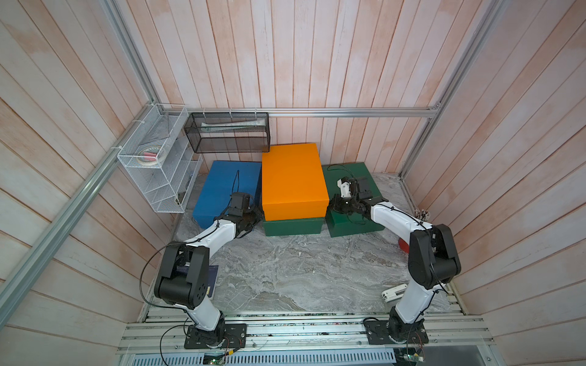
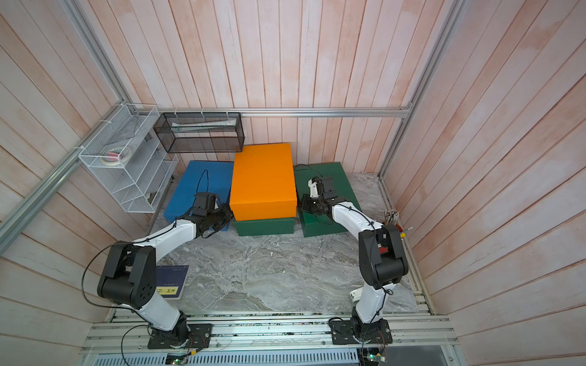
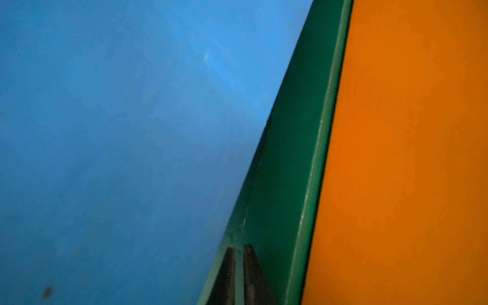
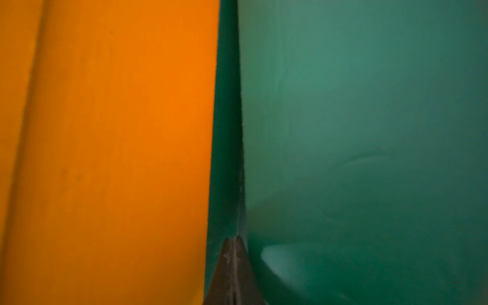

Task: Stack the shoeboxes
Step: Move the shoeboxes to the center of the board.

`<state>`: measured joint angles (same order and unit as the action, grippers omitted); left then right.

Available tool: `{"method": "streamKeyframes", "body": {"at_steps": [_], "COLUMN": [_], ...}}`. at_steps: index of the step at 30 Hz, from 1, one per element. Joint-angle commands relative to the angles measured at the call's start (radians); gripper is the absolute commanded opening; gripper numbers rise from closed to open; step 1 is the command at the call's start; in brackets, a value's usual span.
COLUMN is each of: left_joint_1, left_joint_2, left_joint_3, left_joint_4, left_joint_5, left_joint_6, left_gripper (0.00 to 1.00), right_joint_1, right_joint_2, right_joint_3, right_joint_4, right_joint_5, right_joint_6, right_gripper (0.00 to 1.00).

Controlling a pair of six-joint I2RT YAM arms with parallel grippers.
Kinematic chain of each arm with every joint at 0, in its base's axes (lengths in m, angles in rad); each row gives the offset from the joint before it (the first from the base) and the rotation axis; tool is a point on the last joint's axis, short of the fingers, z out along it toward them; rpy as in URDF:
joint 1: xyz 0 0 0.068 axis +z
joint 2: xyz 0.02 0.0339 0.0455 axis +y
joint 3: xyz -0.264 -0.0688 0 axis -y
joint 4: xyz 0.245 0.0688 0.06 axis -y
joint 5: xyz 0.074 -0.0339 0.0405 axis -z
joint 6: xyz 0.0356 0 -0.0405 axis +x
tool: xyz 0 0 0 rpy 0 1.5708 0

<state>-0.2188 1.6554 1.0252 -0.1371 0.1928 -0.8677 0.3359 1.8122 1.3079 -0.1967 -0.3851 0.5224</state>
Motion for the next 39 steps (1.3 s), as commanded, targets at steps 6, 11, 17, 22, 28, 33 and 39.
{"method": "streamKeyframes", "body": {"at_steps": [6,11,17,22,28,33,39], "left_joint_1": [0.013,0.013,0.002,-0.015,-0.045,-0.06,-0.065], "left_joint_2": [0.051,0.063,0.024,-0.032,-0.111,-0.201,-0.29], "left_joint_3": [0.033,0.03,-0.004,-0.057,-0.143,-0.223,-0.265], "left_joint_4": [0.011,0.032,0.044,0.044,0.053,0.057,0.017], "left_joint_5": [0.006,0.029,0.05,0.039,0.025,0.011,-0.009], "left_joint_6": [0.025,0.019,-0.005,-0.013,-0.033,-0.052,-0.05], "left_gripper": [0.12,0.12,0.12,0.12,0.12,0.12,0.12], "right_joint_1": [0.035,0.039,0.06,0.079,0.099,0.118,0.151], "right_joint_2": [0.072,0.055,-0.006,-0.071,-0.152,-0.217,-0.299], "right_joint_3": [0.012,-0.035,-0.1,-0.183,-0.276,-0.341,-0.399], "right_joint_4": [0.019,0.099,0.148,0.175,0.2,0.215,0.22], "right_joint_5": [-0.034,-0.098,-0.109,-0.099,-0.086,-0.074,-0.05], "right_joint_6": [0.034,0.065,0.091,0.112,0.129,0.15,0.181], "right_gripper": [0.0,0.0,0.0,0.0,0.0,0.0,0.0]}}
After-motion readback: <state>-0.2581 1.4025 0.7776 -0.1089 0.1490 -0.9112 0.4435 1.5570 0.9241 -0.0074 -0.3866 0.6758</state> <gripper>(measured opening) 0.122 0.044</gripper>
